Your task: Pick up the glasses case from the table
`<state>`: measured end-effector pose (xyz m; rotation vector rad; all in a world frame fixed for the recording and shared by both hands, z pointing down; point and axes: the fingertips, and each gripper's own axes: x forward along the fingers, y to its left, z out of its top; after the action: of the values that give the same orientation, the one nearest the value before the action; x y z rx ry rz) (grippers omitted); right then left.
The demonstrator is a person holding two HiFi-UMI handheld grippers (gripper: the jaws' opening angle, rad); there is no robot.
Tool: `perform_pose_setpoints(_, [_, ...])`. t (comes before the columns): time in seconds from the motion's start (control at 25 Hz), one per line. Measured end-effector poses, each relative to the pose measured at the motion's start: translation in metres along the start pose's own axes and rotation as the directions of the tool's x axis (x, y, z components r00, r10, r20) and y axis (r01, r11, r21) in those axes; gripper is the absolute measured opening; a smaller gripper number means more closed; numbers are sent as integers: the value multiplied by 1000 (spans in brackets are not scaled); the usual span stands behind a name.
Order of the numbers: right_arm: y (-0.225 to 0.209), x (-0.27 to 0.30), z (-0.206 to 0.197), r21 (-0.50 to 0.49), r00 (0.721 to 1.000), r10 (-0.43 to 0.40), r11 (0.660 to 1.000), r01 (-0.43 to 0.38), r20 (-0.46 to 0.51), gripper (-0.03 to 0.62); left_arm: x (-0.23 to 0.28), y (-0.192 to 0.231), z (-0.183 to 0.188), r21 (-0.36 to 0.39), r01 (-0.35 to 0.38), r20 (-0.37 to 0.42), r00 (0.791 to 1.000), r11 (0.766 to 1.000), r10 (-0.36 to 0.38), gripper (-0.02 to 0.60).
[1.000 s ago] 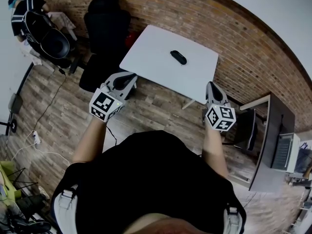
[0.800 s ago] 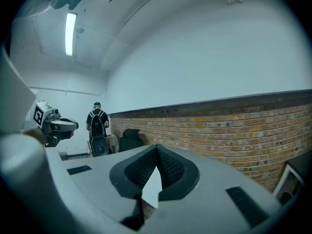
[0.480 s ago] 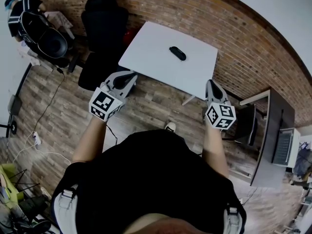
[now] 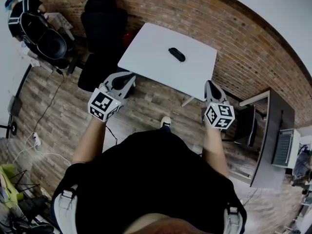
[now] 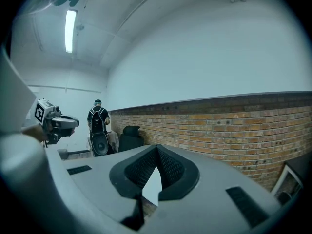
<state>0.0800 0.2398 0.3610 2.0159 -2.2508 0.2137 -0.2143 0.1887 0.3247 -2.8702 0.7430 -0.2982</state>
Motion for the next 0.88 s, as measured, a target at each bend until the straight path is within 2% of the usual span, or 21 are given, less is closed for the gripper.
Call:
perform_pose_setpoints(0.32, [-14, 9, 3, 1, 1000, 2, 1000, -2, 24, 15, 14, 1, 1, 7, -5, -6, 1000, 1000, 5, 11])
perform_pose_setpoints(0.88, [-49, 75, 4, 12, 997, 80, 997, -81, 10, 15, 64, 34, -11, 8, -64, -59, 996, 998, 64, 11])
